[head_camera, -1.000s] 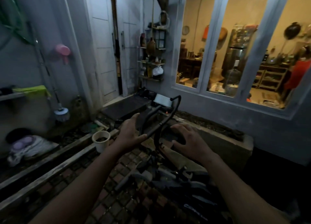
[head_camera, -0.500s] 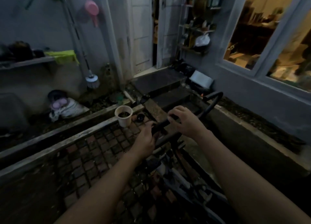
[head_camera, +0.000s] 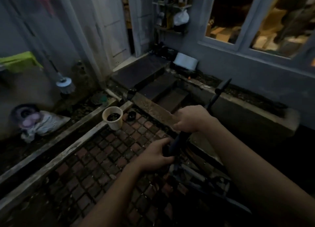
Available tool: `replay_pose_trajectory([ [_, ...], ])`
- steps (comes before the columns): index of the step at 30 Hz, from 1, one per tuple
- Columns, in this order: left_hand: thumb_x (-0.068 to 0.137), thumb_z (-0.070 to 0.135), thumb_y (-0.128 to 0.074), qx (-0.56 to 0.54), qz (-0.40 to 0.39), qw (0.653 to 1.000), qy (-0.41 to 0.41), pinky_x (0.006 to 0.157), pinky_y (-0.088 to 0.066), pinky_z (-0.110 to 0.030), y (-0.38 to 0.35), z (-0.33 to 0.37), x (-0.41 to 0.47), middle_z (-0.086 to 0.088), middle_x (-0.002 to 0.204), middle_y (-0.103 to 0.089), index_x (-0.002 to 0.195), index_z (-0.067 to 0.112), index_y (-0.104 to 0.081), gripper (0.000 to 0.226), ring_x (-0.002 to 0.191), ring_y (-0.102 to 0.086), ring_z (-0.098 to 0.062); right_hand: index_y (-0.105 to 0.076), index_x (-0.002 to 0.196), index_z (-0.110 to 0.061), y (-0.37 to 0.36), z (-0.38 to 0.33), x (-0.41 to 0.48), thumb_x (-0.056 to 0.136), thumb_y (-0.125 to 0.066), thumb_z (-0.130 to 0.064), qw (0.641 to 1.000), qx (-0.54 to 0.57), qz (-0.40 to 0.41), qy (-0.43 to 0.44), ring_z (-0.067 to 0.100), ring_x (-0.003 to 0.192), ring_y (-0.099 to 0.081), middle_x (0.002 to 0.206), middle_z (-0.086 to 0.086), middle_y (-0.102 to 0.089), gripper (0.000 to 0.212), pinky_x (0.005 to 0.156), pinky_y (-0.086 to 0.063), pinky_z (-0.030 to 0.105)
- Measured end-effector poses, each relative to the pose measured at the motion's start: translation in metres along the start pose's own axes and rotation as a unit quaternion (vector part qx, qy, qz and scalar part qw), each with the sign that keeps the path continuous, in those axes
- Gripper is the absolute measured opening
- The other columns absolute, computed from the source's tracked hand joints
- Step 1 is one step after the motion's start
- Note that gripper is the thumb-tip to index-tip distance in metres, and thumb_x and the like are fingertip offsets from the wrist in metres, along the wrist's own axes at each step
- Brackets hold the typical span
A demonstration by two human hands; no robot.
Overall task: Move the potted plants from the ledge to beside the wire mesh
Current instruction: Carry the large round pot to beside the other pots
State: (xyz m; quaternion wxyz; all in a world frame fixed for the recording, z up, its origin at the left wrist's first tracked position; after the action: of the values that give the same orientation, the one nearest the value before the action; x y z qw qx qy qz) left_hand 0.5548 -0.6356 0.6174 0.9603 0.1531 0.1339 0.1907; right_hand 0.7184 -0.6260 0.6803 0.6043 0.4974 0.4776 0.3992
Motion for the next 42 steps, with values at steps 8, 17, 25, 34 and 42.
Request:
replay_pose_trajectory([
  [8, 0.094, 0.010, -0.071, 0.004, 0.039, 0.997, -0.064, 0.077, -0.056, -0.020, 0.178, -0.013, 0.033, -0.002, 0.105, -0.073, 0.113, 0.027, -0.062, 0.027, 0.096, -0.071, -0.004, -0.062, 0.079, -0.033, 0.024, -0.038, 0.068, 0.085, -0.049, -0.055, 0.991, 0.101, 0.080, -0.037, 0.013, 0.077, -0.059, 0.087, -0.012, -0.062, 0.027, 0.059, -0.048, 0.033],
  [17, 0.094, 0.020, -0.071, 0.083, 0.175, 0.981, 0.011, 0.100, -0.046, -0.035, 0.349, -0.103, 0.120, -0.001, 0.132, -0.049, 0.133, 0.032, -0.045, 0.048, 0.123, -0.049, -0.014, -0.051, 0.122, -0.045, -0.009, -0.082, 0.255, 0.085, -0.052, -0.048, 0.982, 0.183, 0.043, 0.001, 0.027, 0.123, -0.045, 0.137, -0.005, -0.049, 0.036, 0.092, -0.043, 0.045],
  [25, 0.093, 0.019, -0.071, 0.158, 0.240, 0.945, 0.157, 0.095, -0.036, -0.022, 0.472, -0.256, 0.135, 0.001, 0.136, -0.051, 0.138, 0.025, -0.051, 0.050, 0.125, -0.042, -0.009, -0.048, 0.140, -0.032, -0.108, -0.143, 0.461, 0.099, -0.049, -0.042, 0.958, 0.272, -0.060, 0.073, 0.029, 0.140, -0.036, 0.152, -0.002, -0.043, 0.042, 0.110, -0.038, 0.044],
  [34, 0.100, 0.038, -0.059, 0.158, 0.261, 0.917, 0.258, 0.112, -0.039, -0.044, 0.472, -0.541, 0.226, -0.004, 0.142, -0.048, 0.138, 0.032, -0.050, 0.040, 0.135, -0.043, -0.028, -0.044, 0.144, -0.033, -0.323, -0.184, 0.620, 0.099, -0.046, -0.048, 0.962, 0.258, -0.036, 0.084, 0.026, 0.146, -0.029, 0.154, -0.007, -0.041, 0.047, 0.115, -0.032, 0.047],
  [42, 0.106, 0.047, -0.037, 0.383, 0.182, 0.880, 0.211, 0.120, -0.017, -0.062, 0.470, -0.813, 0.398, -0.012, 0.166, -0.014, 0.158, 0.028, -0.023, 0.058, 0.152, -0.009, -0.037, -0.059, 0.134, -0.011, -0.551, -0.230, 0.762, 0.102, -0.055, -0.021, 0.962, 0.208, 0.093, 0.153, 0.034, 0.135, -0.048, 0.141, 0.012, -0.058, 0.034, 0.114, -0.031, 0.050],
])
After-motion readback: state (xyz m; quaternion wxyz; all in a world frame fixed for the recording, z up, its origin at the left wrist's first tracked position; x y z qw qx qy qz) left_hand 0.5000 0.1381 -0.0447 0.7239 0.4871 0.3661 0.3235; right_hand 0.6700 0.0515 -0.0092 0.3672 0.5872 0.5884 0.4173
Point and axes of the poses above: each hand's wrist, its own x-axis towards the middle knuckle, its own y-axis out of the back of the hand, z = x × y, the point moved 7 cm from there along x, towards the middle knuckle
